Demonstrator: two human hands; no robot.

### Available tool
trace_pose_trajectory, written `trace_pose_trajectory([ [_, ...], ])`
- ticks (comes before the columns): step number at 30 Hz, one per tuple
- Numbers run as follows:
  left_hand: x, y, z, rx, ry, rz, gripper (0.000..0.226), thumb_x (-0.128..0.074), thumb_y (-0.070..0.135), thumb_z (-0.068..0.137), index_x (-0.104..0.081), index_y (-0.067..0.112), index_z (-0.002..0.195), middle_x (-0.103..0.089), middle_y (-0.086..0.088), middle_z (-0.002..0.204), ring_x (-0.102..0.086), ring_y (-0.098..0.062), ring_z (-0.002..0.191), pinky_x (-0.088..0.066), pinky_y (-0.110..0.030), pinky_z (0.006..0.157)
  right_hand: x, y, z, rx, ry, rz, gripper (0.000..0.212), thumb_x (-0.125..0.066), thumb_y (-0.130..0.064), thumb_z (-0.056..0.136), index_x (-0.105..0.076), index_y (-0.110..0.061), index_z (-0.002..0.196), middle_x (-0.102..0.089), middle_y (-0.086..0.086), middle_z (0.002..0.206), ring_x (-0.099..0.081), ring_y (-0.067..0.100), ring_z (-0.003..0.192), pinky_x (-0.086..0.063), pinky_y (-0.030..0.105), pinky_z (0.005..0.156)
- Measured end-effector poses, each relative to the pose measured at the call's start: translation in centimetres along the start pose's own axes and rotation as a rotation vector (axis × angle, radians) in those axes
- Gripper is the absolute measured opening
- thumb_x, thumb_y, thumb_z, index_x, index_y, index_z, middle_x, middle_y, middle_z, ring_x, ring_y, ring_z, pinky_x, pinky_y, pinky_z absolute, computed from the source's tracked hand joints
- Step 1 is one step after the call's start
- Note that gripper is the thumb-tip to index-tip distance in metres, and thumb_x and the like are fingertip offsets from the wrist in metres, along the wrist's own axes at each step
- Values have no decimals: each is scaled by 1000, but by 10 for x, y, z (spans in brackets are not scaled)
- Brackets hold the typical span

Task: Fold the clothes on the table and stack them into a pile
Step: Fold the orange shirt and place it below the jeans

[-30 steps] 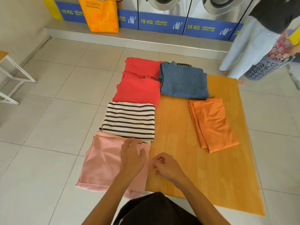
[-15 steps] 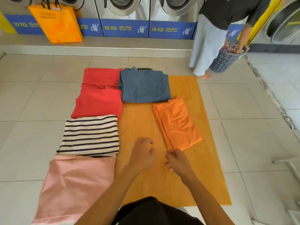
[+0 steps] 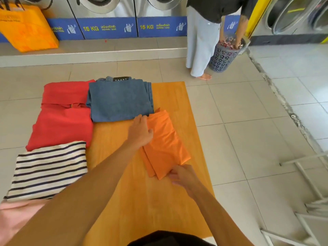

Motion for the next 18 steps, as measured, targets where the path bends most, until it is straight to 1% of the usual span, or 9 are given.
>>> trace_pose_trajectory([
  [2, -14, -12, 17, 82, -106, -6, 80, -54, 46, 92, -19, 10, 154, -22, -9, 160, -27, -28, 146, -32, -48, 114, 1, 2, 2, -36, -32, 100, 13, -60, -23, 97, -66, -12, 96, -73, 6, 102, -72, 22, 97, -58, 45, 87],
  [3, -20, -20, 22, 116, -147, -9, 84, -53, 52, 91, -16, 12, 155, -22, -8, 161, -27, -28, 146, -32, -50, 114, 1, 3, 2, -46, -54, 120, 14, -60, -26, 98, -65, -13, 98, -72, 6, 105, -72, 24, 101, -58, 45, 87],
  [5, -27, -30, 27, 146, -144, 52, 88, -53, 63, 85, -22, 17, 153, -31, -7, 157, -34, -30, 142, -35, -52, 110, 0, 4, 5, -45, -99, 87, 21, -59, -30, 99, -66, -12, 106, -72, 7, 109, -71, 24, 106, -59, 43, 84],
  [7, -29, -35, 27, 153, -138, 141, 82, -53, 67, 82, -33, 20, 147, -46, -7, 145, -47, -31, 130, -42, -51, 103, 0, 5, 8, -46, -132, 59, 27, -59, -33, 99, -66, -11, 112, -72, 7, 112, -70, 23, 106, -59, 41, 81],
  [10, -36, -37, 10, 143, -231, 102, 65, -49, 58, 91, -38, 17, 140, -60, -9, 125, -60, -30, 107, -50, -44, 87, 3, 2, 11, -52, -114, 97, 25, -57, -33, 100, -68, -13, 110, -73, 8, 110, -72, 23, 99, -61, 36, 72],
  [12, -37, -37, -10, 143, -233, 18, 54, -46, 48, 97, -40, 13, 138, -63, -10, 120, -62, -29, 100, -48, -38, 79, 3, -2, 14, -59, -75, 141, 25, -58, -37, 100, -68, -15, 107, -75, 9, 104, -74, 23, 89, -60, 35, 67],
  [13, -36, -37, -23, 150, -225, -26, 49, -43, 45, 99, -42, 13, 136, -64, -9, 119, -61, -26, 96, -46, -35, 76, 4, -4, 18, -57, -54, 164, 26, -59, -40, 99, -68, -17, 107, -75, 8, 103, -74, 23, 88, -61, 36, 68],
  [16, -38, -48, -72, 235, -195, -152, 41, -38, 41, 102, -47, 15, 132, -66, -8, 114, -61, -22, 90, -49, -35, 79, 8, -9, 29, -52, 36, 126, 47, -66, -56, 88, -61, -19, 117, -69, 1, 113, -66, 22, 100, -59, 45, 84],
  [18, -41, -64, -106, 305, -174, -186, 41, -37, 43, 103, -49, 16, 131, -68, -8, 112, -65, -25, 94, -52, -37, 82, 12, -15, 33, -24, 71, 71, 54, -69, -55, 85, -56, -16, 120, -65, 0, 115, -63, 21, 100, -57, 42, 80],
])
Point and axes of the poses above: each hand's wrist, its own z-axis towards the middle knuckle, its own x-axis out of the back of the hand, y = z × x, the point moved 5 cm from there along z, towards the middle knuckle
